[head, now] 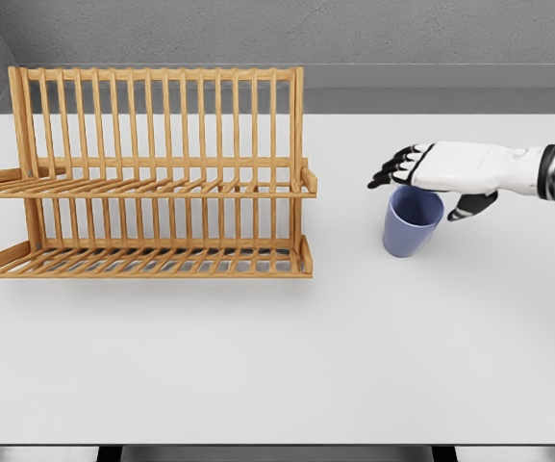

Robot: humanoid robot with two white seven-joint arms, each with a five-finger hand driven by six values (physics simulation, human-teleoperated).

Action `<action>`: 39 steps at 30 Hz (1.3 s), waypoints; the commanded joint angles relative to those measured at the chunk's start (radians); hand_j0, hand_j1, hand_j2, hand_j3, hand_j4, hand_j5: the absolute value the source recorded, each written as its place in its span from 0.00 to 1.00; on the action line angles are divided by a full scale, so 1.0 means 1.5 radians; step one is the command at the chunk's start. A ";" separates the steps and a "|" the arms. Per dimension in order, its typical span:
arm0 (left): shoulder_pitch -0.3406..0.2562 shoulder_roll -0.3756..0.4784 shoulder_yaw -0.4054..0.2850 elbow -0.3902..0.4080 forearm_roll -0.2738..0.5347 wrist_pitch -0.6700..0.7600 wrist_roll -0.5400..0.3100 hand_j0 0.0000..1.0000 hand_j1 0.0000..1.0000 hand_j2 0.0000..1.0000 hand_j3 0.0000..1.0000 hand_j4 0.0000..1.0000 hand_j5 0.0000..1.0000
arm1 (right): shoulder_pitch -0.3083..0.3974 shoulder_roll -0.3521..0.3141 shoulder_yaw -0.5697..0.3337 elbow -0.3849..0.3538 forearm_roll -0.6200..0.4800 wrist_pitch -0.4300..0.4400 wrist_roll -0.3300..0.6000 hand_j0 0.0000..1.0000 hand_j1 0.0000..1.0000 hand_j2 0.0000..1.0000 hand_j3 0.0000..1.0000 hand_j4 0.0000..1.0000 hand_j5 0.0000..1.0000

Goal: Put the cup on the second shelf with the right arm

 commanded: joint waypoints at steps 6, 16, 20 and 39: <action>0.000 0.000 0.000 0.000 0.000 0.000 0.000 1.00 1.00 1.00 1.00 1.00 1.00 | 0.000 0.010 0.032 0.014 -0.003 0.002 0.000 1.00 1.00 1.00 1.00 1.00 1.00; 0.000 0.000 0.000 0.000 0.000 0.000 0.000 1.00 1.00 1.00 1.00 1.00 1.00 | 0.000 0.010 0.032 0.046 -0.003 0.004 0.000 1.00 1.00 1.00 1.00 1.00 1.00; 0.000 0.000 0.000 0.000 0.000 0.000 0.000 1.00 1.00 1.00 1.00 1.00 1.00 | -0.001 0.011 0.033 0.051 -0.003 0.004 0.000 0.88 0.88 0.88 0.88 0.88 0.88; 0.000 0.000 -0.001 0.000 0.000 0.000 0.000 1.00 1.00 1.00 1.00 1.00 1.00 | -0.015 0.014 0.026 0.045 -0.001 0.004 0.000 0.60 0.60 0.60 0.60 0.60 0.60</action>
